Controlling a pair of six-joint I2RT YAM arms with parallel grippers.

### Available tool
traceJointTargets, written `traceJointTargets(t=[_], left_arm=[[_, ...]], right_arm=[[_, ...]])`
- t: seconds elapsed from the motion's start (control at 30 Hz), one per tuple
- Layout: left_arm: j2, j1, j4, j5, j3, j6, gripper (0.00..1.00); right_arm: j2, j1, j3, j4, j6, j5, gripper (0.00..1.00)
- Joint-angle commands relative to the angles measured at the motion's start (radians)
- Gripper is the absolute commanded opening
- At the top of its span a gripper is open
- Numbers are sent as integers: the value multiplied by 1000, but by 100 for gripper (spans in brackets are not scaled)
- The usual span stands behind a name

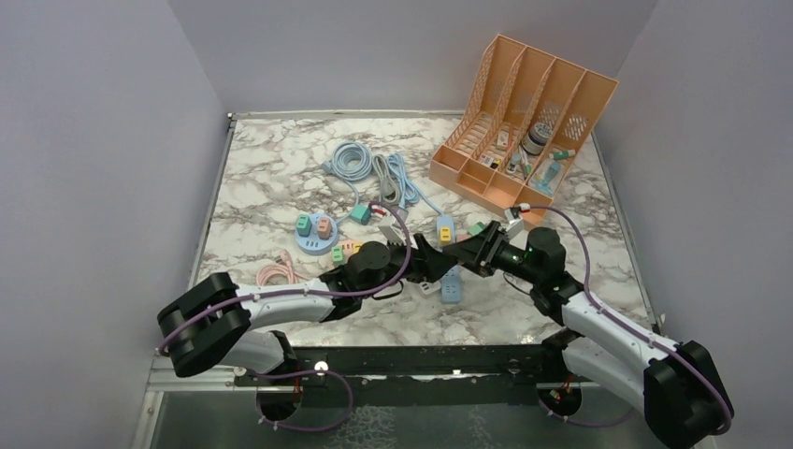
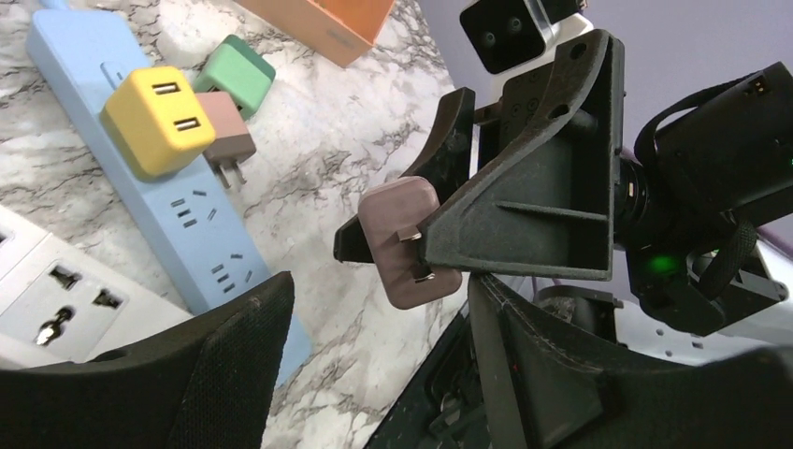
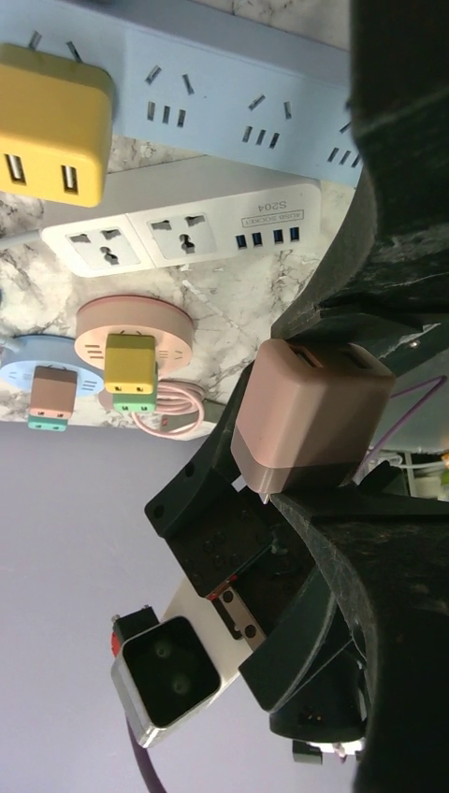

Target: Insert the plug

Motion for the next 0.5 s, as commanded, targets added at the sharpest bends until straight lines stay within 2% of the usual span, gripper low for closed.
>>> traceJointTargets(t=[0.0, 0.1, 0.17, 0.3, 0.37, 0.47], left_arm=[[42, -30, 88, -88, 56, -7, 66], [49, -41, 105, -126, 67, -8, 51], [44, -50, 115, -160, 66, -13, 46], [44, -61, 131, -236, 66, -44, 45], [51, -62, 138, -271, 65, -66, 48], [67, -62, 168, -284, 74, -66, 47]], right_arm=[[-24, 1, -4, 70, 38, 17, 36], [-33, 1, -4, 64, 41, 20, 36], [-36, 1, -7, 67, 40, 19, 36], [-36, 1, -13, 73, 45, 5, 37], [-35, 1, -14, 81, 54, -2, 37], [-39, 1, -15, 113, 63, -15, 37]])
